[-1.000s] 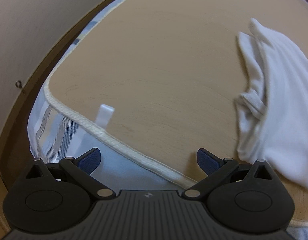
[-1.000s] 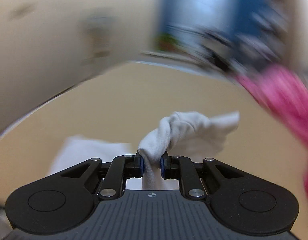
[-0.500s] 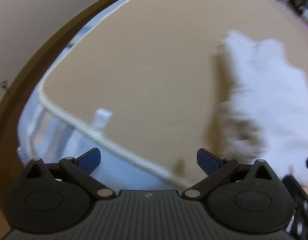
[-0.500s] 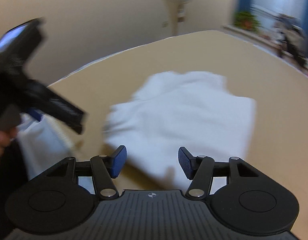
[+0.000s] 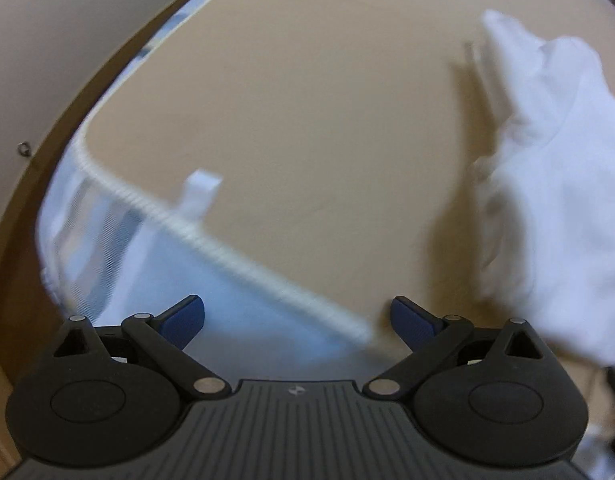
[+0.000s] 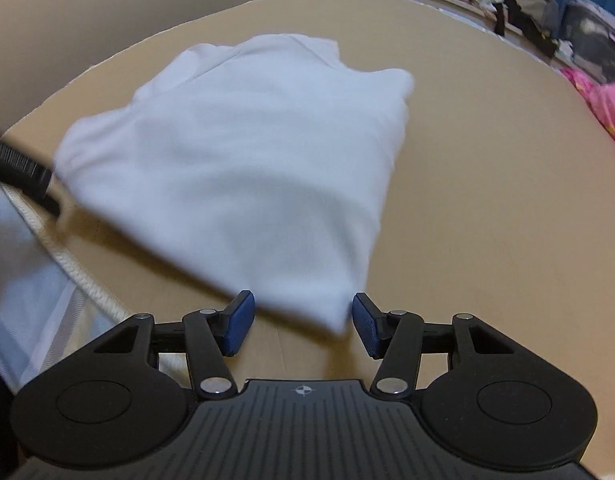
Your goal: Fold small clothes
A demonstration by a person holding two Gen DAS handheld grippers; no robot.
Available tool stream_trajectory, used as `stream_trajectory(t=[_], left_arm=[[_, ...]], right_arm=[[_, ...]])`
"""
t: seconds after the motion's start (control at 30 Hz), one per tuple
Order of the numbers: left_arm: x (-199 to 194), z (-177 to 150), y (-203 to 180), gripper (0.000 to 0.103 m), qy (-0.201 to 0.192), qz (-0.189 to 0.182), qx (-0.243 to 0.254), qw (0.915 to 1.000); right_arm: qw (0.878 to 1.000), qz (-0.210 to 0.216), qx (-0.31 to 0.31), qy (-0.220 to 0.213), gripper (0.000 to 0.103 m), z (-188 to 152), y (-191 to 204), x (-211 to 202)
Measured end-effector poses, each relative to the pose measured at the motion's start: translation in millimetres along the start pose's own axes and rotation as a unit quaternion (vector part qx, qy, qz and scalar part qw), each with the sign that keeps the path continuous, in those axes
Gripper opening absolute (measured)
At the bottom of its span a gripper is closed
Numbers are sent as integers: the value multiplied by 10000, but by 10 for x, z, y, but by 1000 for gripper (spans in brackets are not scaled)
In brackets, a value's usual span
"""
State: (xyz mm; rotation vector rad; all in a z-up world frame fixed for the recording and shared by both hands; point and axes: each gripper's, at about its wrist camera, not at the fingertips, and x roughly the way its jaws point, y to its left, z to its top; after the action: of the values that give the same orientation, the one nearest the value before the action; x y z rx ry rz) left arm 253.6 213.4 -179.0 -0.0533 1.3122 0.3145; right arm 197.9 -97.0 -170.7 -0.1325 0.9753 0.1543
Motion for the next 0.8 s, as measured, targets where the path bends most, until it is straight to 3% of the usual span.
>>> stream_trajectory(t=[0.13,0.27,0.43,0.8], left_arm=[[-307,-127,95,101,-277,-112,-100,9995],[-691,-178,-63,101,-742,-148,113,9971],[-971,-185,-206,101,-1009,-245,242,9943],[-933,-205,-339,101,-873,-418,245,9950]], right_arm=[[9979,213,513,-319,69,39,-181,-370],[9939,290,911,-551,81,132,-309,-667],[9932,239,907,-685,83,125,-359,-915],[9940,260,798,-702,85,151,-370,-945]])
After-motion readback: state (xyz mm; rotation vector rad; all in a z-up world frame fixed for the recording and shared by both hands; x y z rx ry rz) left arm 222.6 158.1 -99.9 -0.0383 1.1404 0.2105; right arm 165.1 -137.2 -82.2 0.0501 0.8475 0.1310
